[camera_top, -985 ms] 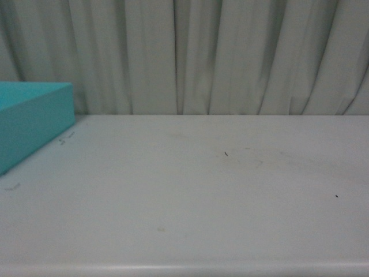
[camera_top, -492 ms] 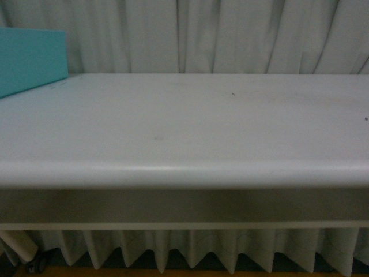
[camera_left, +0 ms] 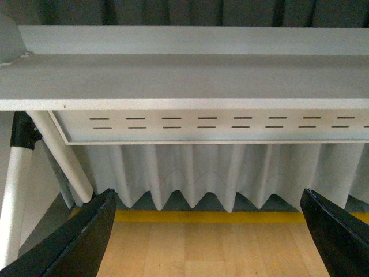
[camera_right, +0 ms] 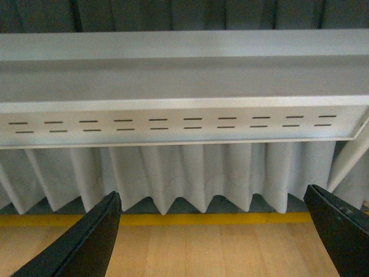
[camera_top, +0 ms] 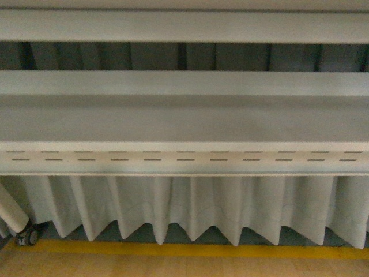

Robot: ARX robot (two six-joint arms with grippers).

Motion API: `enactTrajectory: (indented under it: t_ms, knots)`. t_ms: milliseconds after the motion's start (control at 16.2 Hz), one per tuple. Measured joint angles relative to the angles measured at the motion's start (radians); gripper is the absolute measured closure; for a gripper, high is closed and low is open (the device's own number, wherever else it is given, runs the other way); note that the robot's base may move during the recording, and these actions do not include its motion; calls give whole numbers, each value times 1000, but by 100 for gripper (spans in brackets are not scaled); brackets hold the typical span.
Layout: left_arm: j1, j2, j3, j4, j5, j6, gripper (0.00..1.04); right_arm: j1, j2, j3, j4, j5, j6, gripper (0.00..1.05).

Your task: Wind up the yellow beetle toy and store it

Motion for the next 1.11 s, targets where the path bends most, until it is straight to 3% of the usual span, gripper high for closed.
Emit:
enactTrajectory:
  t_ms: [1108]
  knots:
    - [0,0,0,1,0,0,7,0,0,0,2,0,0,7]
